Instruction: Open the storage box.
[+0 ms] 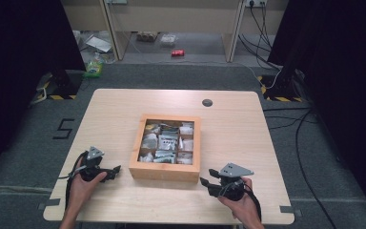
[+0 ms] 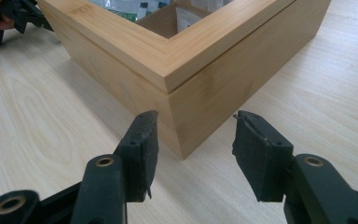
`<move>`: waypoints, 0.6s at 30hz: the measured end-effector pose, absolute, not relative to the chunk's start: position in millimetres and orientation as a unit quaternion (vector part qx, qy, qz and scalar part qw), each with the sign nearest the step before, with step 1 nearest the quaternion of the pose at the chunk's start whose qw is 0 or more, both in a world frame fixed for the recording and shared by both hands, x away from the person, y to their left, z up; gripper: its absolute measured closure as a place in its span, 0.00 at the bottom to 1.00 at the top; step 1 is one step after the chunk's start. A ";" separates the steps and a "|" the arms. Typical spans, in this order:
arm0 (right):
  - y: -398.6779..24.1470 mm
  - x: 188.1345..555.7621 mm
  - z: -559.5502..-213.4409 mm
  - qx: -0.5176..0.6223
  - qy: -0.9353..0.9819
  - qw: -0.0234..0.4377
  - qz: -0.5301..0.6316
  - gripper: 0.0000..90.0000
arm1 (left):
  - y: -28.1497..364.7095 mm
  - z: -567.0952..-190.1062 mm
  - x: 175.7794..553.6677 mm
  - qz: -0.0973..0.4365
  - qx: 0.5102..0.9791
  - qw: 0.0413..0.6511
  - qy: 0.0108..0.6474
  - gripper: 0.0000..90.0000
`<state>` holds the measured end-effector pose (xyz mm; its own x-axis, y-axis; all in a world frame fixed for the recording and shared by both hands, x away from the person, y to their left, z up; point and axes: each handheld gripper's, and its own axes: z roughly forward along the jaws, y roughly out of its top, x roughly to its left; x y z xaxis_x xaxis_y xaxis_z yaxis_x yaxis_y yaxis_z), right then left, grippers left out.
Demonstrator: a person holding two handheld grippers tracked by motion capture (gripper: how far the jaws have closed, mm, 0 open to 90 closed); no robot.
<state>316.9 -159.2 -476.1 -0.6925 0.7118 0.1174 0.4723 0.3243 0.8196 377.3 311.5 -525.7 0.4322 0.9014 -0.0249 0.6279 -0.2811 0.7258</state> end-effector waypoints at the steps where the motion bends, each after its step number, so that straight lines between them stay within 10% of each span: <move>1: -158.4 317.1 -476.2 0.369 0.802 0.134 0.451 0.57 | 311.5 -525.7 377.3 0.201 0.775 0.340 0.494 0.00; 18: -142.5 322.2 -478.0 0.347 0.805 0.152 0.457 0.65 | 311.5 -525.7 377.3 0.201 0.775 0.341 0.493 0.00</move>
<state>322.2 -142.5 -478.0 -0.7133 0.6971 0.0725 0.4198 0.3421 0.8407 377.3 311.5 -525.7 0.4322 0.9014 -0.0247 0.6277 -0.2811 0.7259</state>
